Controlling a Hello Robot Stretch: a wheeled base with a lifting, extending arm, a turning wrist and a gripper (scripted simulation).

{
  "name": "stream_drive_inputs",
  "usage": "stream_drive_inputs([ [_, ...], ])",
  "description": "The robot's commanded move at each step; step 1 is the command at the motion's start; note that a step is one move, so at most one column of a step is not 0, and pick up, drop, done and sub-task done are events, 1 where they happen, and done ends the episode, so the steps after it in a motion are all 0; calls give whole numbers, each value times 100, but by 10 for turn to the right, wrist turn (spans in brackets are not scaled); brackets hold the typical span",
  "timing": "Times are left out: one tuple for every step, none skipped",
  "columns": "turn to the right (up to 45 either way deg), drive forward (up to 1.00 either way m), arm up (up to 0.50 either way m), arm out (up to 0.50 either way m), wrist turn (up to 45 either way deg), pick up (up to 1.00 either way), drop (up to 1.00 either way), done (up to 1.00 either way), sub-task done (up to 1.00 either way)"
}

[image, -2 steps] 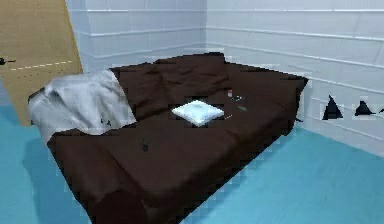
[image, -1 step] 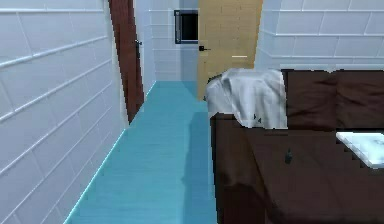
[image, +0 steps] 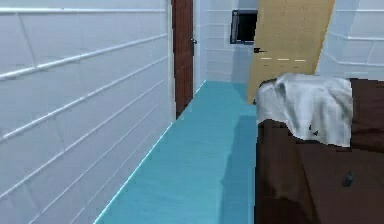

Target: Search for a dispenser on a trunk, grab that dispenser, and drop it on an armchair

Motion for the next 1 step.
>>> stream_drive_inputs([
  [0, 25, 0, 0, 0, 0, 0, 0, 0],
])
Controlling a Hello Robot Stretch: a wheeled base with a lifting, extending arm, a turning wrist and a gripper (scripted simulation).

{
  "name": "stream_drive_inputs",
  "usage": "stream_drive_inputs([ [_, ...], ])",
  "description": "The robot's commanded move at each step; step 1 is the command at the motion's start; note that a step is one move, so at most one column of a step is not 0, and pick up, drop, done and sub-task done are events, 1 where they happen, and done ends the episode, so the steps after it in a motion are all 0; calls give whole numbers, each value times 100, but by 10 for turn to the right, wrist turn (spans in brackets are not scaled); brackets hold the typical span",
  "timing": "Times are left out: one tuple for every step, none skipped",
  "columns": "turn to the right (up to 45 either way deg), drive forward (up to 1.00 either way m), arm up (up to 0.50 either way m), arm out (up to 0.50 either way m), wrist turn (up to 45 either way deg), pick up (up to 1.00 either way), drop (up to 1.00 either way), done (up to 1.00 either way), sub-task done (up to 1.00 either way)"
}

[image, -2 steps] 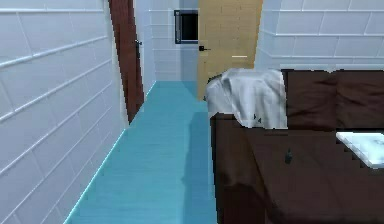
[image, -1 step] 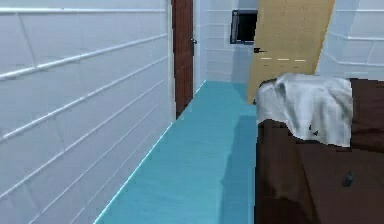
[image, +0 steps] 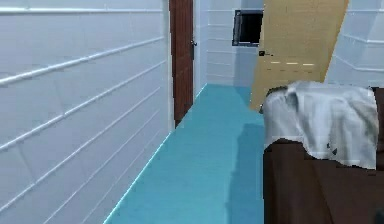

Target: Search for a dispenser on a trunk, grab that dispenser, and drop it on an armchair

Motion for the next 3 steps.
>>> stream_drive_inputs([
  [-90, 0, 0, 0, 0, 0, 0, 0, 0],
  [0, 95, 0, 0, 0, 0, 0, 0, 0],
  [240, 0, 0, 0, 0, 0, 0, 0, 0],
])
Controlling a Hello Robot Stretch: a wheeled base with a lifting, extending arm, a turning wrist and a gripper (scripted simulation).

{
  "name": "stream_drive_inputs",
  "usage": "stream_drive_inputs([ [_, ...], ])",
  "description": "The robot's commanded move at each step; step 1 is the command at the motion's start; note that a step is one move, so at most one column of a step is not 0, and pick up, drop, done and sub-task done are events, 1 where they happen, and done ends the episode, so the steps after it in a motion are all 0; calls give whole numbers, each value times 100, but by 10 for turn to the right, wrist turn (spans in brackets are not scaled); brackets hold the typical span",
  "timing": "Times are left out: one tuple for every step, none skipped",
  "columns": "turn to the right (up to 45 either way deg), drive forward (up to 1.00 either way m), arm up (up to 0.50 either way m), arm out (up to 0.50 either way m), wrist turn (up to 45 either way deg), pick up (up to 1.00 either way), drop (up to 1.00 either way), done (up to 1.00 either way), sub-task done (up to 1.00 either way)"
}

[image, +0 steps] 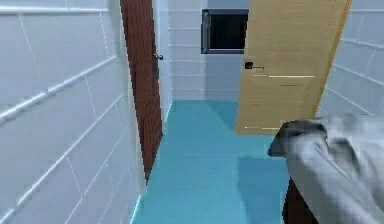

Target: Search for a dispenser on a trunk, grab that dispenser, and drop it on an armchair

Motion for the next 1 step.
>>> stream_drive_inputs([
  [0, 100, 0, 0, 0, 0, 0, 0, 0],
])
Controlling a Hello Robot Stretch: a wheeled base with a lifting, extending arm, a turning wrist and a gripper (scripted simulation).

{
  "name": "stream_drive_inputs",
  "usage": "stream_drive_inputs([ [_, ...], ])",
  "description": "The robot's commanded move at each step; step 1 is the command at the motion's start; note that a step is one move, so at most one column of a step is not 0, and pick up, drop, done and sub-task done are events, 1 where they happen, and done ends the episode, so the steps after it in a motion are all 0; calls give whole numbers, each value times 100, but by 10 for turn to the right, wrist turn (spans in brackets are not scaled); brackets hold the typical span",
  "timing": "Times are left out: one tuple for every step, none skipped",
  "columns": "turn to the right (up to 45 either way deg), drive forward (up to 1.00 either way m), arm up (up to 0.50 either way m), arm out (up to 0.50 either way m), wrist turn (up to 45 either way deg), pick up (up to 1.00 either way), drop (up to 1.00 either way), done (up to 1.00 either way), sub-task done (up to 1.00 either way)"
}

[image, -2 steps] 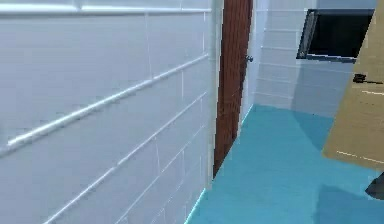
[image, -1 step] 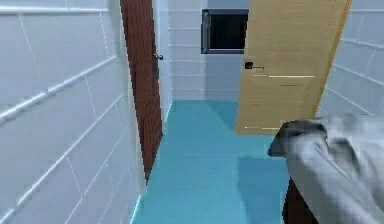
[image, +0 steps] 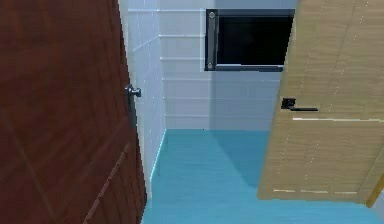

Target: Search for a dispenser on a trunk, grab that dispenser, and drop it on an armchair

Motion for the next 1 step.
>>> stream_drive_inputs([
  [30, 0, 0, 0, 0, 0, 0, 0, 0],
])
